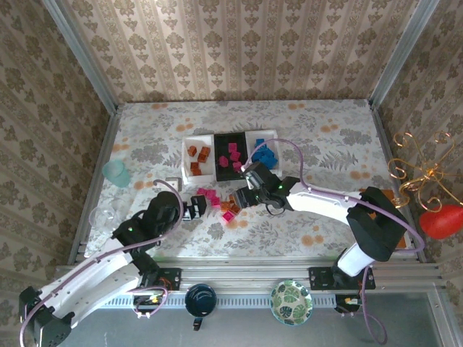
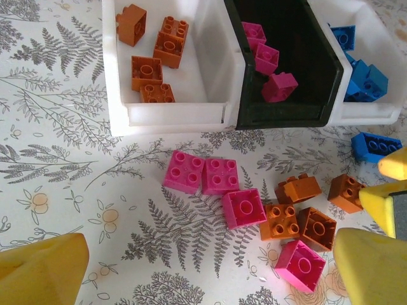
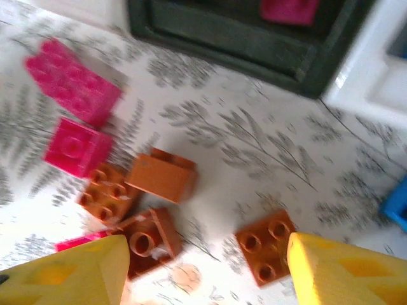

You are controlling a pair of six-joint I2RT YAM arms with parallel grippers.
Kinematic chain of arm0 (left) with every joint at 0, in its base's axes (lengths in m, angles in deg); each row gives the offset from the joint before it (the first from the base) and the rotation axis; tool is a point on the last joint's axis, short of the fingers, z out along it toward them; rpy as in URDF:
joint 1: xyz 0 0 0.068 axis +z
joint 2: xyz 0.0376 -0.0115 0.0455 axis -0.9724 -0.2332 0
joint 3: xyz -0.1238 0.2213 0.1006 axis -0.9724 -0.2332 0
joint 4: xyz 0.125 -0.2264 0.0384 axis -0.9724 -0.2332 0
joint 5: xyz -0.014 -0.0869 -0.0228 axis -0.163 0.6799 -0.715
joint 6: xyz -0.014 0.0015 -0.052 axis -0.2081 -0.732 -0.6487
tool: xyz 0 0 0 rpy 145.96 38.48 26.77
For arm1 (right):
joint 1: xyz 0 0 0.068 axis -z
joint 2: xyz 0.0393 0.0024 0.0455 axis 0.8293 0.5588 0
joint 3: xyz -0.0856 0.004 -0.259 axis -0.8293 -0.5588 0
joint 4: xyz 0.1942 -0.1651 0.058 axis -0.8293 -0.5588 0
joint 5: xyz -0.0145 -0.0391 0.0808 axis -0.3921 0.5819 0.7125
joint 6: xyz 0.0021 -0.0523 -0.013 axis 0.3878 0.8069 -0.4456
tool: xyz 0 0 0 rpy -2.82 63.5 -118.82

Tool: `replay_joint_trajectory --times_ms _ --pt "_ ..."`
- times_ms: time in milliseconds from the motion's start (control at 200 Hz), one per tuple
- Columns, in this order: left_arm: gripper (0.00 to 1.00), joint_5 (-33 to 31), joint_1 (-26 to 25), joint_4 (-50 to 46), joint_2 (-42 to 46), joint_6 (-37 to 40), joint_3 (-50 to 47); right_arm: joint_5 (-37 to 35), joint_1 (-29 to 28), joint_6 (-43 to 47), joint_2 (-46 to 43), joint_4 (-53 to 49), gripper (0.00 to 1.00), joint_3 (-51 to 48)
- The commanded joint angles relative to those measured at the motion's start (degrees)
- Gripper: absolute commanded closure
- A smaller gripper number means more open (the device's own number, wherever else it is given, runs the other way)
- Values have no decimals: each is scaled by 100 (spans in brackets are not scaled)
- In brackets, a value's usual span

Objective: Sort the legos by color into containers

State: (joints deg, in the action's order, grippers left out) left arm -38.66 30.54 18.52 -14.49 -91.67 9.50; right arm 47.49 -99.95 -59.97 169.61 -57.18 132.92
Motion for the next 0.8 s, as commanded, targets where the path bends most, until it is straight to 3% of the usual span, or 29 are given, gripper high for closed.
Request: replay_joint_trajectory --times_ms 0,410,670,795 --pt "0 92 37 167 -24 -45 -53 -280 137 -253 192 -129 32 10" --pt "0 80 45 69 -2 -132 -88 -370 156 -36 1003 -137 30 192" --pt "0 124 65 127 -51 -105 -70 -549 147 132 1179 -135 43 223" --pt "0 175 71 142 -104 -115 -79 -492 147 222 1117 -27 54 164"
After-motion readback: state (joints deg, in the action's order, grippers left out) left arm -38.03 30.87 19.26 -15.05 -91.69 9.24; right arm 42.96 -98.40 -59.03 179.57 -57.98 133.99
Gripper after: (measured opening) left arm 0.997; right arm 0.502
